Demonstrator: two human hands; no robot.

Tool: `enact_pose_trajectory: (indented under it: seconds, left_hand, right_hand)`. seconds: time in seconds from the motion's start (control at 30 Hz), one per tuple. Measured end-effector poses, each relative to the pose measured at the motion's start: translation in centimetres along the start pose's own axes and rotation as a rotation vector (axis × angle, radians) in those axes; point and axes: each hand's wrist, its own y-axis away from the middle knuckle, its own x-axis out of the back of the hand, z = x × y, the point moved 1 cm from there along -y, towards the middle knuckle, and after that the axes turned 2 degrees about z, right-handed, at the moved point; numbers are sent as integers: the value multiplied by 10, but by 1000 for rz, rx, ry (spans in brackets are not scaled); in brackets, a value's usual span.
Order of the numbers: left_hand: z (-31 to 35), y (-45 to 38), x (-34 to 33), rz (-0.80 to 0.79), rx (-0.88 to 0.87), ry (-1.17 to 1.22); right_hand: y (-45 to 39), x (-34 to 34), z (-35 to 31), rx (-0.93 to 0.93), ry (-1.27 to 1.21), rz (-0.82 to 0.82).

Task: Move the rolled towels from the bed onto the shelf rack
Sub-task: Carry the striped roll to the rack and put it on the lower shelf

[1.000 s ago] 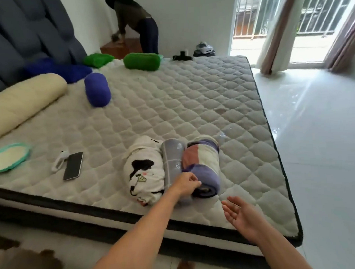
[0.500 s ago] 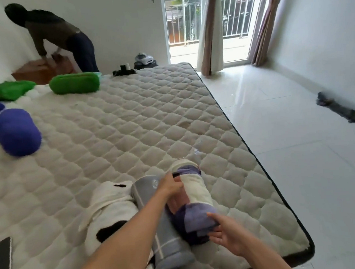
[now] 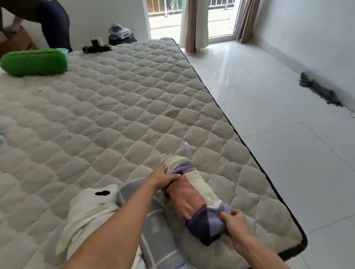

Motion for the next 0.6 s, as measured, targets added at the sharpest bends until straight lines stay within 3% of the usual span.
enact_pose_trajectory:
  seconds: [0.17,0.33,0.5,0.6]
  left_hand:
    - [0,9,-14,51,114,110]
    - [6,54,-31,3,107,54]
    - [16,119,-43,-20,203,24]
    - [21,169,-54,70,223,30]
  right_hand:
    - [-35,28,15,36,41,28]
    - [-14,62,7,19,-116,5]
    - [-7,97,7,26,-69,-88]
    - [-8,119,-3,62,7,-180]
